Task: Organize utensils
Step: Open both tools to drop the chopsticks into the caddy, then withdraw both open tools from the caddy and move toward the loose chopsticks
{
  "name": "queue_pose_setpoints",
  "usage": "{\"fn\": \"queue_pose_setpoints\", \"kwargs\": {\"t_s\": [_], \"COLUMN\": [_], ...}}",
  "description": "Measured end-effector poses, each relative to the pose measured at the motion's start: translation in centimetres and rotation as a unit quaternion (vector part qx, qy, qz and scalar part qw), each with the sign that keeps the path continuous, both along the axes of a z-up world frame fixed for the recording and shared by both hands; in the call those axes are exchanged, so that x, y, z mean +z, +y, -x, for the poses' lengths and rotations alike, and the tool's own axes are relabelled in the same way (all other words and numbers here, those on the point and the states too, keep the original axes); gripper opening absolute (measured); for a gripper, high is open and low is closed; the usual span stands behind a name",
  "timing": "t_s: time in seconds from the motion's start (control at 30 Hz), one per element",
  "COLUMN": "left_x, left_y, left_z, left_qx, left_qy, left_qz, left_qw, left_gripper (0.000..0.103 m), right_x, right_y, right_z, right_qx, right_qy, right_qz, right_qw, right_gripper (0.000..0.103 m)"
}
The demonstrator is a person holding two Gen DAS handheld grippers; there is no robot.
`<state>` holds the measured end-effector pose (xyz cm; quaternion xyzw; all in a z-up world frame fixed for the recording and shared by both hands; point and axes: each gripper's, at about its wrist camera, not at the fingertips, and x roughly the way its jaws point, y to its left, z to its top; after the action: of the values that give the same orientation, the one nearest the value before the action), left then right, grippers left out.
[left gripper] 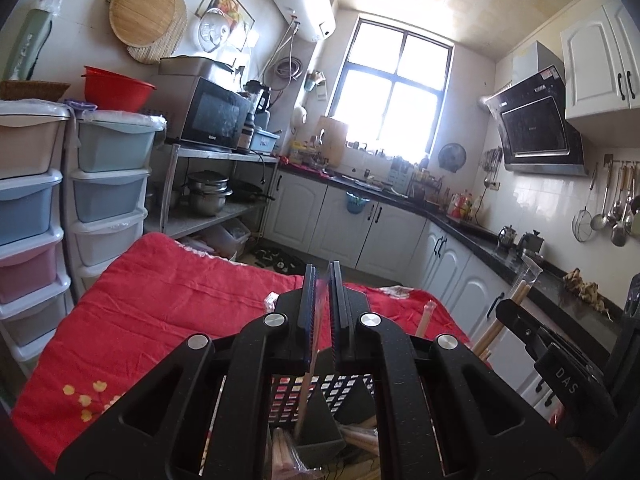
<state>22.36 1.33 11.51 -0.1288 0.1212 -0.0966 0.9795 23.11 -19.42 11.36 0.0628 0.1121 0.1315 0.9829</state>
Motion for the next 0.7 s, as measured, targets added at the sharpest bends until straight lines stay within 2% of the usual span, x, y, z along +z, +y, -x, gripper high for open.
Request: {"fn": "queue_pose_setpoints", "kwargs": {"t_s": [0.03,0.23,0.43,0.5,0.63,0.7], "left_x": [0.0,0.1,0.6,0.7,0.6,0.5], "left_y": [0.0,0.0,0.6,1.0,1.7,1.9], "left_z": [0.0,0.5,1.4,1.8,2.4,2.9], "left_qx": [0.001,0.002,0.004,0.005,0.005,0.005], "left_qy": [0.002,0.005,0.003,0.004,0.015,0.016], "left_qz": [-0.001,-0.001,0.008,0.011,0.02,0.024], "left_qw": [1.0,1.0,1.0,0.9999,0.9997,0.9996], "left_gripper": [0.006,0.017,0.041,0.053,0.063,0.072], "right_x": [-0.1,0.0,0.2,0.3,0.3,0.3], "right_y": [-0.1,-0.4,-0.7,-0.8,-1.2,-1.4], "right_z": [0.0,0.6,1.4,1.9,2.8,3.1], "right_qx": [0.0,0.001,0.004,0.005,0.006,0.006], "right_qy": [0.002,0.007,0.012,0.015,0.021,0.024], "right_qz": [-0.003,-0.01,-0.012,-0.011,-0.01,-0.01], "right_qw": [1.0,1.0,1.0,1.0,1.0,1.0], "right_gripper": [0.017,0.031,0.039,0.042,0.046,0.048]}}
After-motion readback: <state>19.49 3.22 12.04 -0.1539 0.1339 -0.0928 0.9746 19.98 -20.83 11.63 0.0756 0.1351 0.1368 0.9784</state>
